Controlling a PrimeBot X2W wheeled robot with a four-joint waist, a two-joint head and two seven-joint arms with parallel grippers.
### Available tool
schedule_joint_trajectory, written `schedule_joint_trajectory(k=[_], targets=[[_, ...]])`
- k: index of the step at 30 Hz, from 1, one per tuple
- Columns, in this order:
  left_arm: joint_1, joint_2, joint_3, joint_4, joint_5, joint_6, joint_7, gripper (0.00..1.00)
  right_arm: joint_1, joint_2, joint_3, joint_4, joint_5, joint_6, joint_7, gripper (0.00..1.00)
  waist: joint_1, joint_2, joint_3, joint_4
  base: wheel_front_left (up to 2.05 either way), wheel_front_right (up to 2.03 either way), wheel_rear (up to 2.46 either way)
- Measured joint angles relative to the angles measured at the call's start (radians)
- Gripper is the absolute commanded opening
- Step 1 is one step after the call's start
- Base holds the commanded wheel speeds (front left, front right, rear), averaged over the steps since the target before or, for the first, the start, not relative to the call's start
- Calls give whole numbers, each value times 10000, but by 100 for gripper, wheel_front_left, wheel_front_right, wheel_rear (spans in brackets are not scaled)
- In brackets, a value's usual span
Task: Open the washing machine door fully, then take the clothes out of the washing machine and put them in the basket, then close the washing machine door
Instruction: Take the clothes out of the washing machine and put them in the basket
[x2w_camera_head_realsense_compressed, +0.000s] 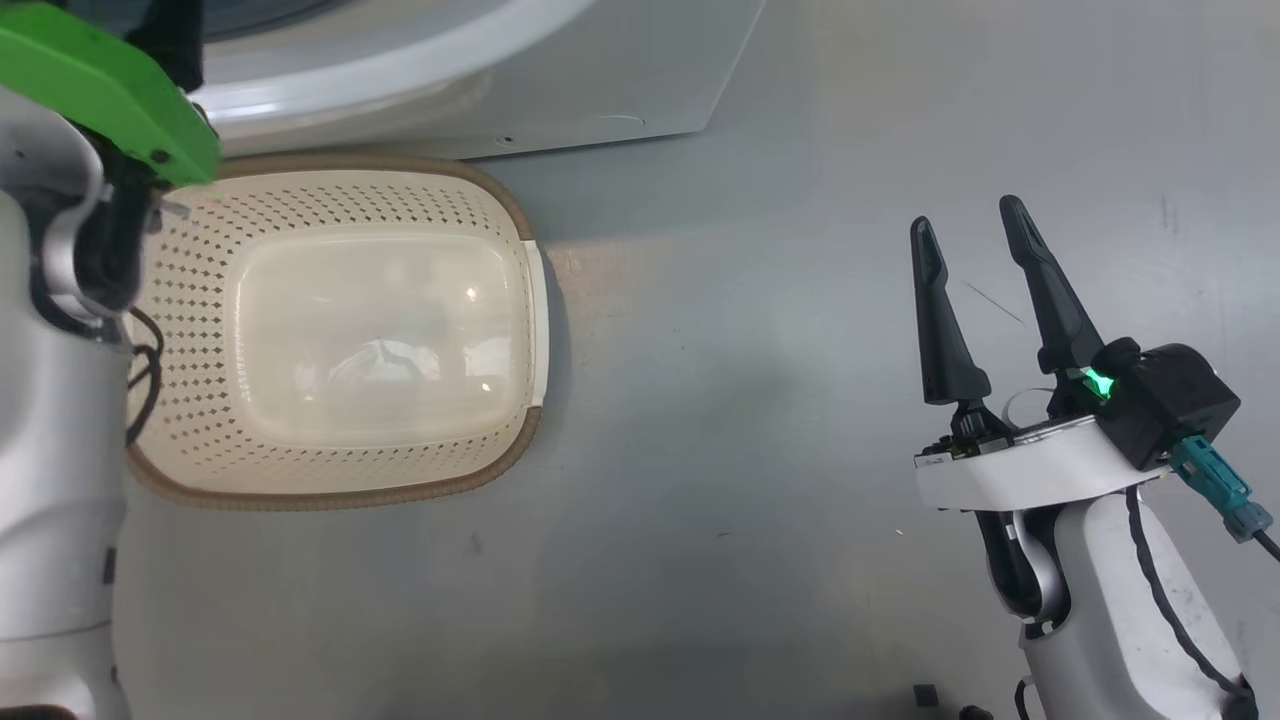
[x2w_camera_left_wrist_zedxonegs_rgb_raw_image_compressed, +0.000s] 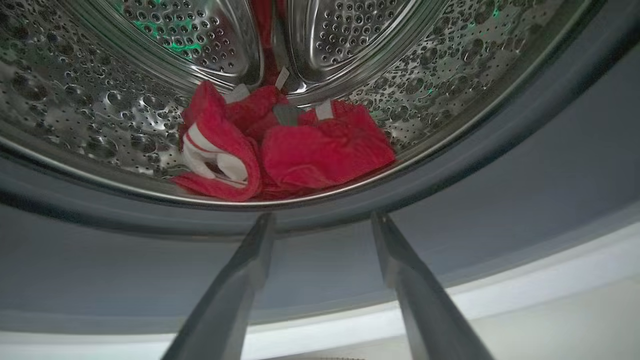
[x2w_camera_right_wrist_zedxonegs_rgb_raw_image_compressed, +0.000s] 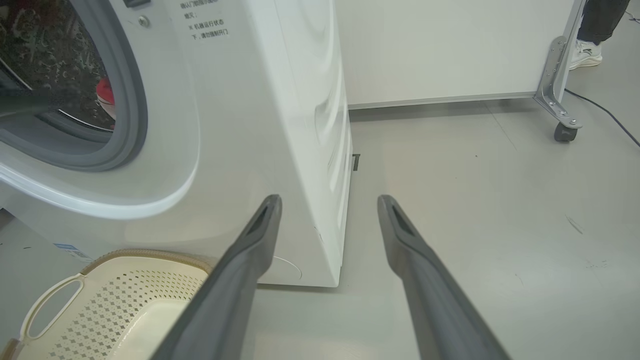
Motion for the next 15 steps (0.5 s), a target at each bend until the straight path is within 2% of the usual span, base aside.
schedule_joint_trajectory(k=[5, 15], targets=[[-947, 211, 247, 13, -468, -54, 667, 100, -128, -2, 140, 71, 242, -81, 0, 100, 0, 0, 189, -247, 0, 0, 0], [-2242, 1149, 767, 535, -715, -88, 1877, 100, -505, -4, 612, 161, 686, -132, 0, 100, 0, 0, 492, -868, 0, 0, 0]])
